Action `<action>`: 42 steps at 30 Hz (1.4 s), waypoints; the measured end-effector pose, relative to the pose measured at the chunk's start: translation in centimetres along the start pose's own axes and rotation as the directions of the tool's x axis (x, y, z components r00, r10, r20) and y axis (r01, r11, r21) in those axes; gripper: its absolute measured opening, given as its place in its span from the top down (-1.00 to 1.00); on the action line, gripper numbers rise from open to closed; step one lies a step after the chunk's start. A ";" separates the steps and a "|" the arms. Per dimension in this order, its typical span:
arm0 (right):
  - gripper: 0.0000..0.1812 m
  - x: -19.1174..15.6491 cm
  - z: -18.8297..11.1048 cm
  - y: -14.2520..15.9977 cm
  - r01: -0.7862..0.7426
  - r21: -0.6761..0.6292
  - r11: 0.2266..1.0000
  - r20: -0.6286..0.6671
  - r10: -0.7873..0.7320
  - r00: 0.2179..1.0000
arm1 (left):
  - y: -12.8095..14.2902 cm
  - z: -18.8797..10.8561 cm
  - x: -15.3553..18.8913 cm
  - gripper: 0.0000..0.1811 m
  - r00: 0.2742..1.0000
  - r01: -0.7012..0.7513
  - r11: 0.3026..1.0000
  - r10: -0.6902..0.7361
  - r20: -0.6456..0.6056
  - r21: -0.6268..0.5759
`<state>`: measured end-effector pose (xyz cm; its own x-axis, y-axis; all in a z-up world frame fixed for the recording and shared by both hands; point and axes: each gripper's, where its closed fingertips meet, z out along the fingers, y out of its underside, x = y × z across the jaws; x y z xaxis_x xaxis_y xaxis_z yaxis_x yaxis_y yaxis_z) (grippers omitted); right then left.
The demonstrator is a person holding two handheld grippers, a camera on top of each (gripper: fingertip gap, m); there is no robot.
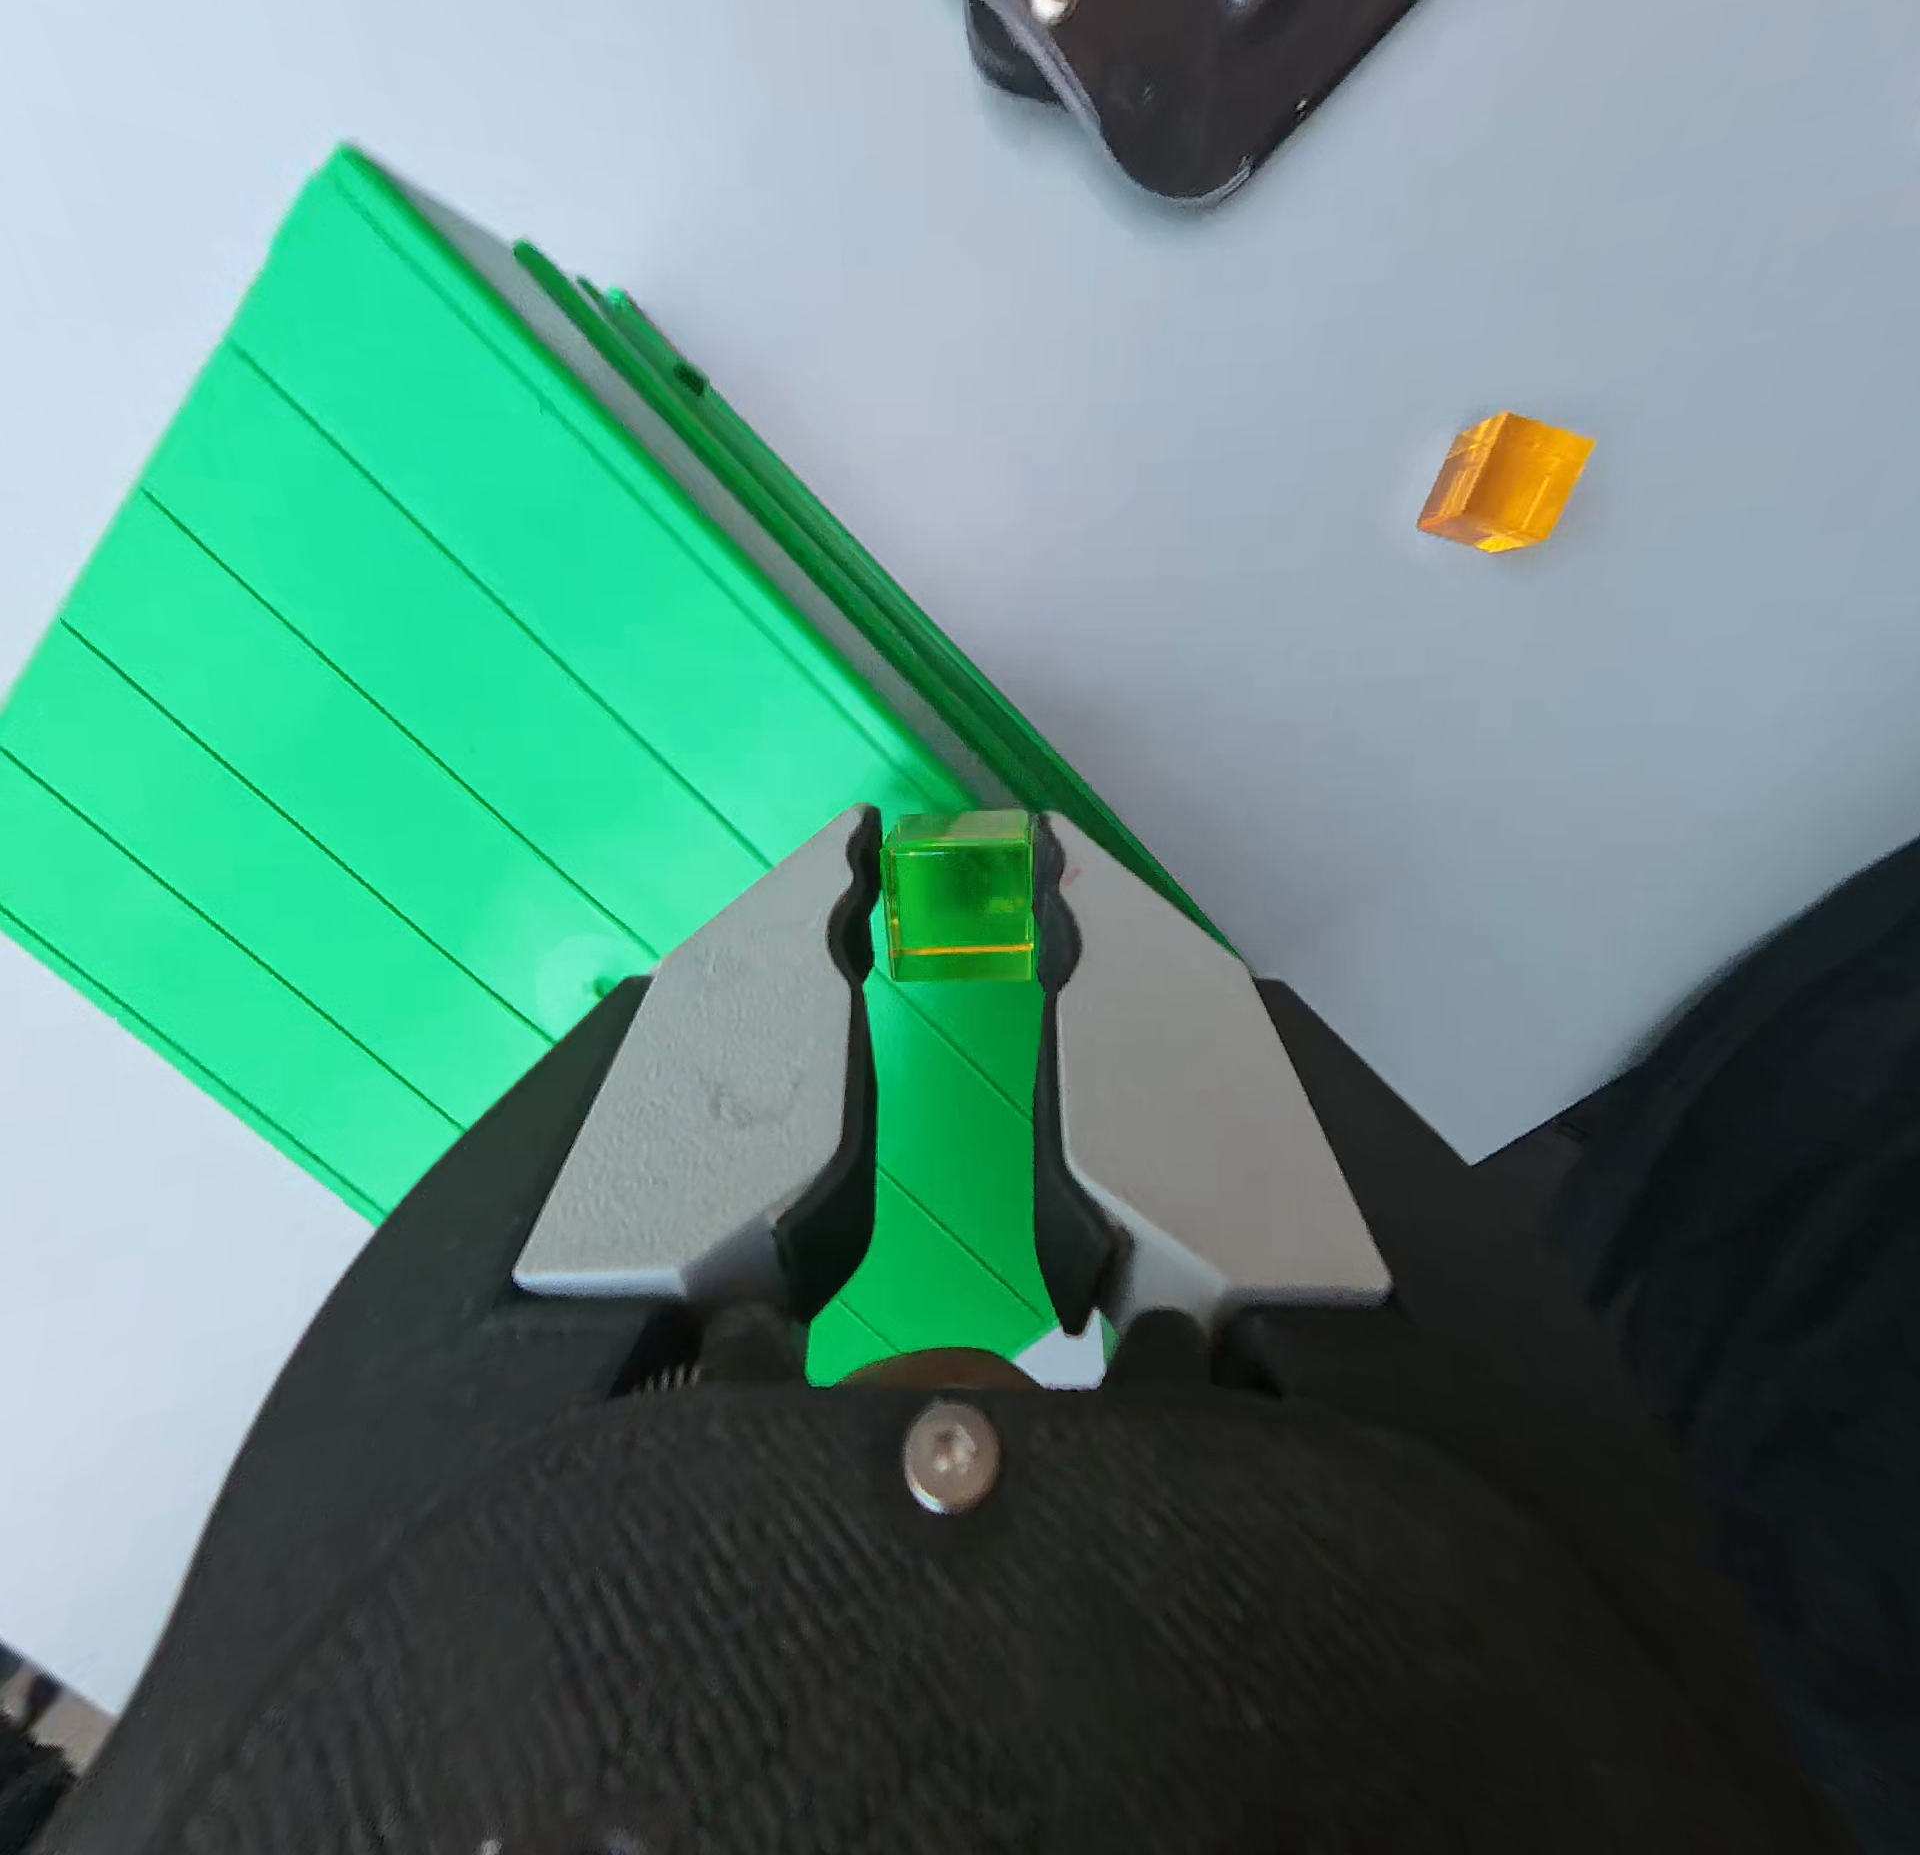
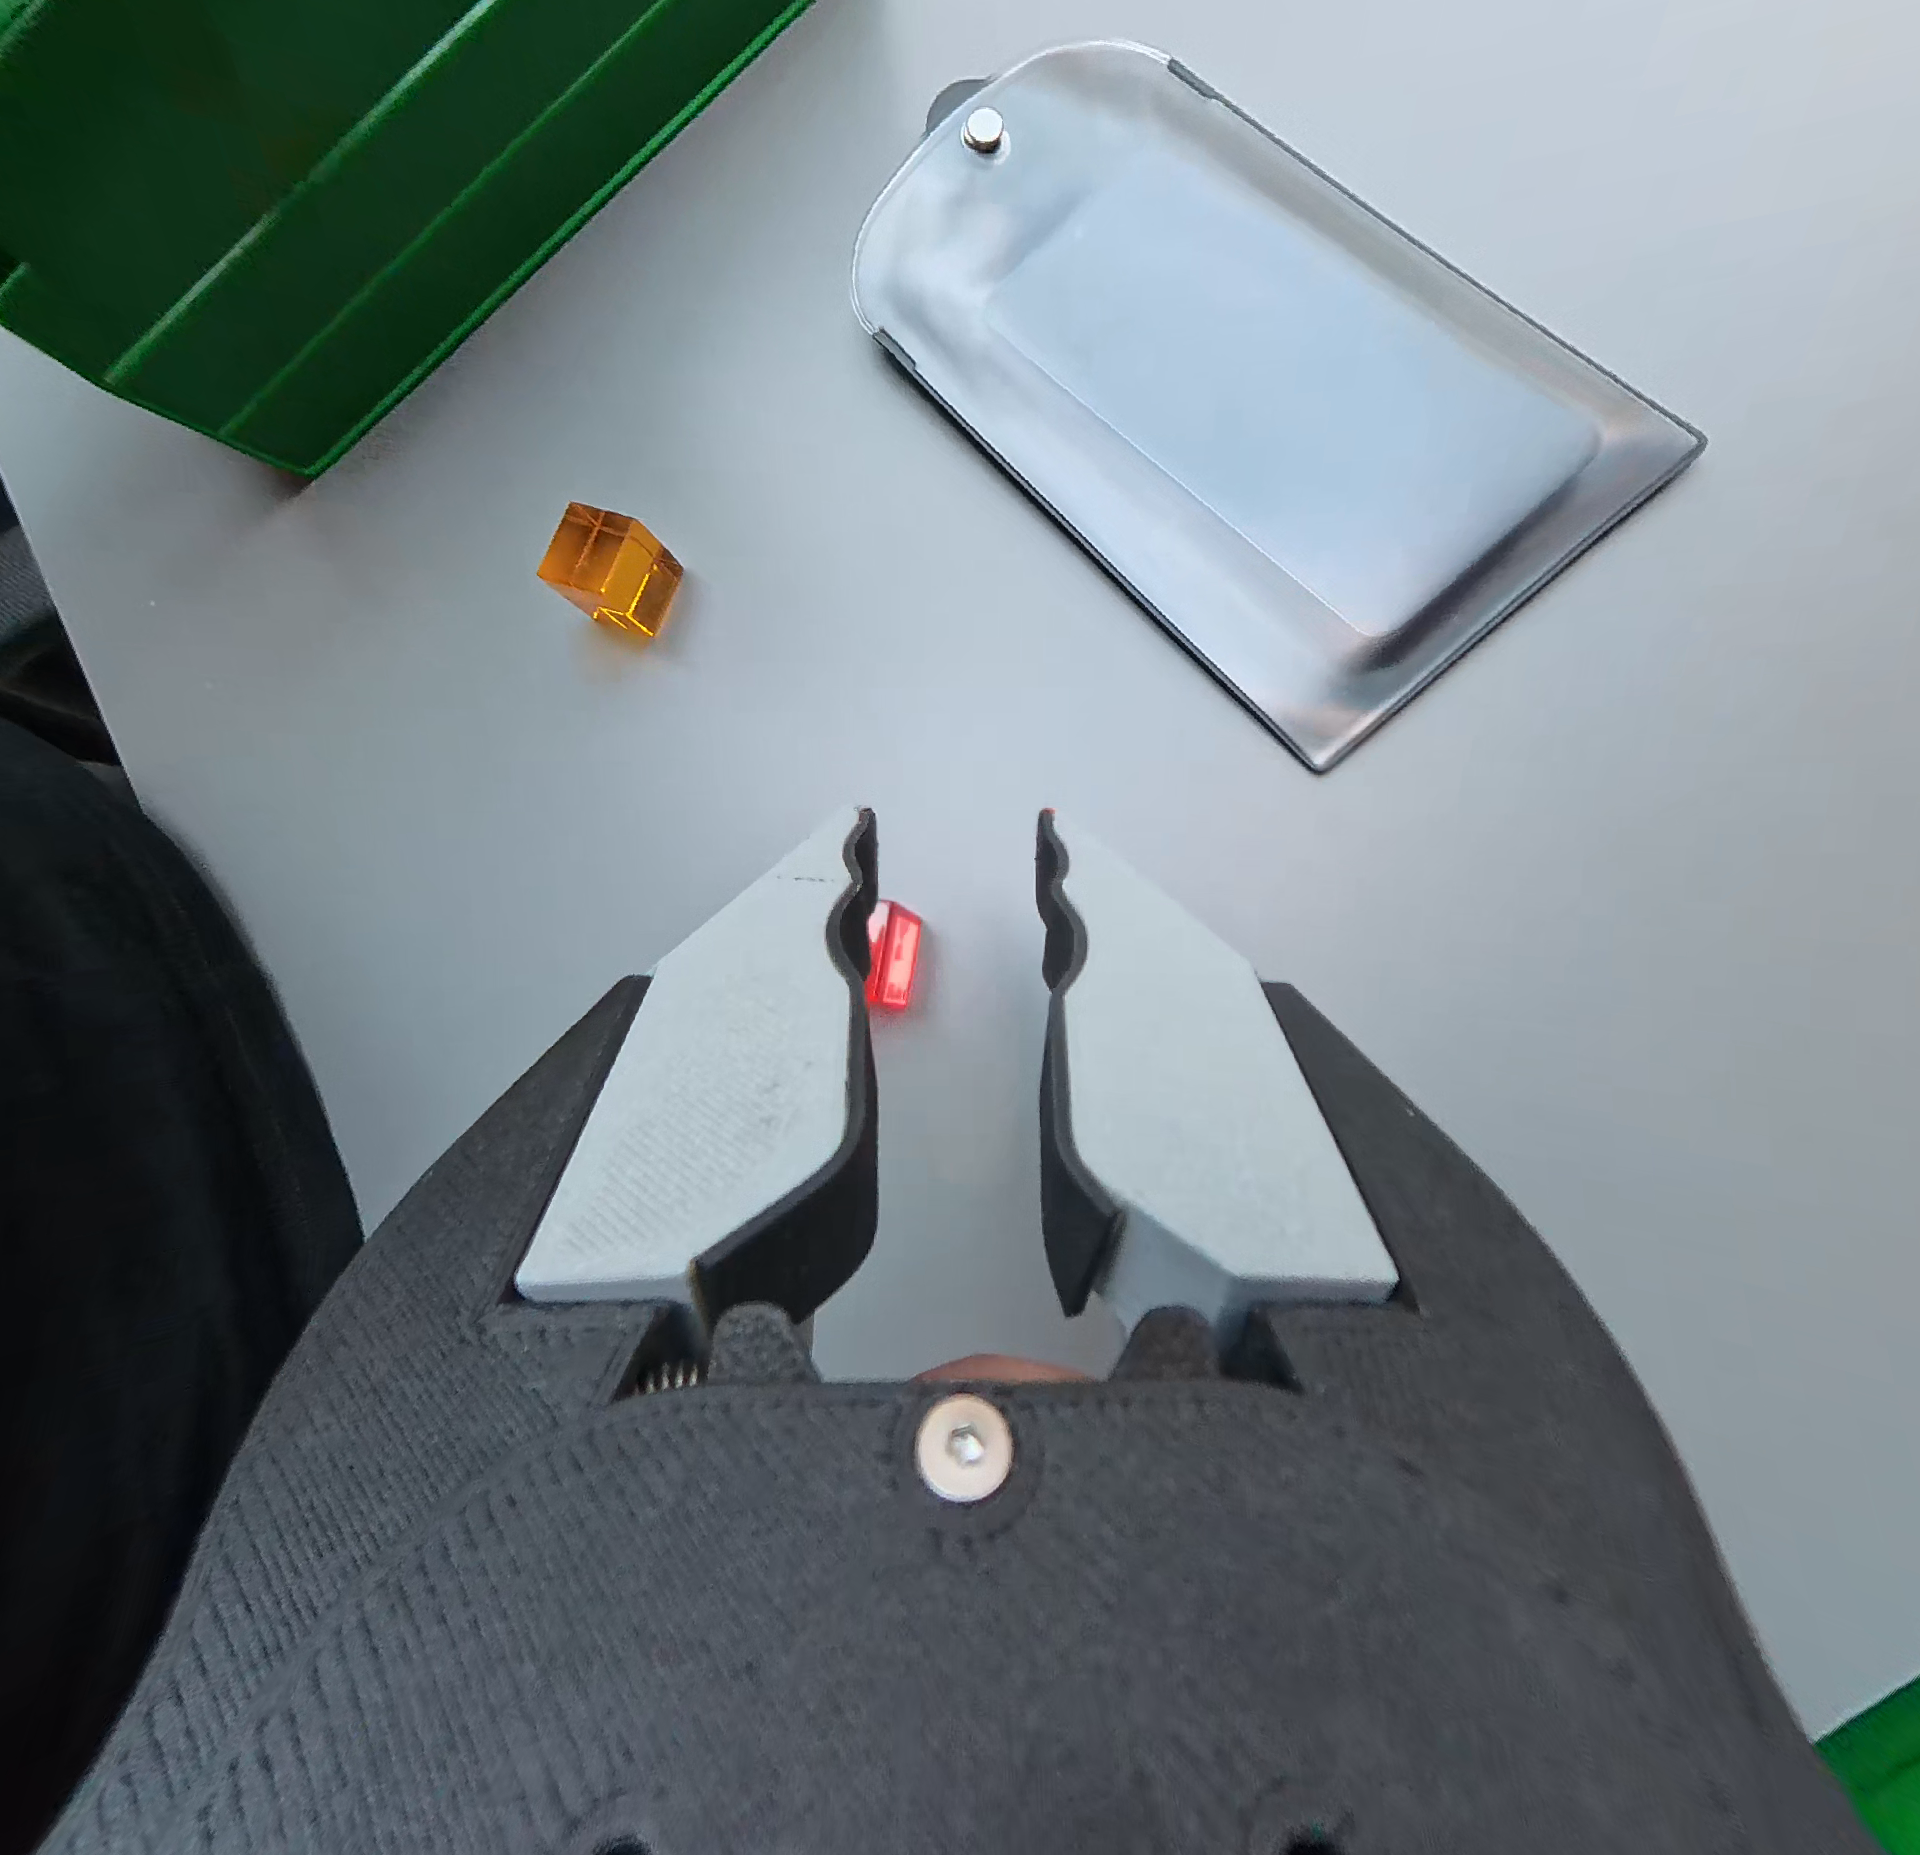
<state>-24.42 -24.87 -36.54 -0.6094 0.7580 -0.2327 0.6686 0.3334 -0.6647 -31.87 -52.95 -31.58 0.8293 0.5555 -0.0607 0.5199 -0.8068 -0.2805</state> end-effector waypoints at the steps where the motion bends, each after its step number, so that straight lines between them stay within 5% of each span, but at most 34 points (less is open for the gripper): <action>1: 0.70 0.2 -0.1 0.2 -0.010 -0.001 1.000 -0.002 0.010 1.000 | -0.6 -0.2 0.4 0.71 1.000 -0.026 1.000 0.026 0.012 0.009; 9: 0.70 -0.3 0.2 1.4 -0.028 -0.023 0.999 0.019 0.028 0.999 | -4.8 2.2 7.0 0.71 0.982 -0.161 0.985 0.166 -0.087 0.061; 17: 0.71 -1.8 1.6 1.9 -0.029 -0.044 0.999 0.036 0.031 0.999 | -4.2 7.3 8.6 0.71 0.935 -0.356 0.929 0.355 -0.027 -0.099; 25: 0.70 -2.4 1.1 0.3 -0.007 -0.005 1.000 -0.012 0.007 1.000 | -2.9 10.1 9.0 0.65 0.938 -0.344 0.919 0.344 -0.036 -0.194; 29: 0.70 -3.4 0.6 -0.3 -0.021 0.017 1.000 -0.040 0.022 0.999 | -3.2 8.8 9.0 0.41 0.943 -0.333 0.933 0.332 -0.031 -0.133; 34: 0.64 -4.5 -1.0 -3.1 0.024 0.090 0.996 -0.190 -0.006 0.982 | -3.0 4.6 9.0 0.38 0.952 -0.302 0.953 0.302 -0.045 0.011; 36: 0.53 -1.7 -3.3 -4.6 0.031 0.127 0.991 -0.438 0.028 0.898 | -2.0 2.7 9.3 0.39 0.953 -0.290 0.953 0.296 -0.071 0.085; 38: 0.45 2.0 -7.0 -4.8 -0.005 0.146 0.989 -0.697 0.106 0.709 | -0.6 1.0 9.4 0.39 0.953 -0.272 0.954 0.286 -0.097 0.129; 39: 0.36 2.6 -7.9 -4.7 -0.046 0.155 0.987 -0.731 0.146 0.667 | 0.0 0.2 9.2 0.39 0.956 -0.258 0.954 0.275 -0.103 0.152; 42: 0.19 1.4 -6.9 -5.3 -0.148 0.152 0.977 -0.680 0.212 0.701 | 1.6 -2.0 8.4 0.40 0.963 -0.207 0.950 0.240 -0.121 0.235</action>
<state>-25.87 -21.75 -28.42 0.0044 0.9839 0.1786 0.6785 0.1283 -0.7233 -23.64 -49.94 -30.60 0.9483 0.3173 -0.0101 0.2740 -0.8341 -0.4787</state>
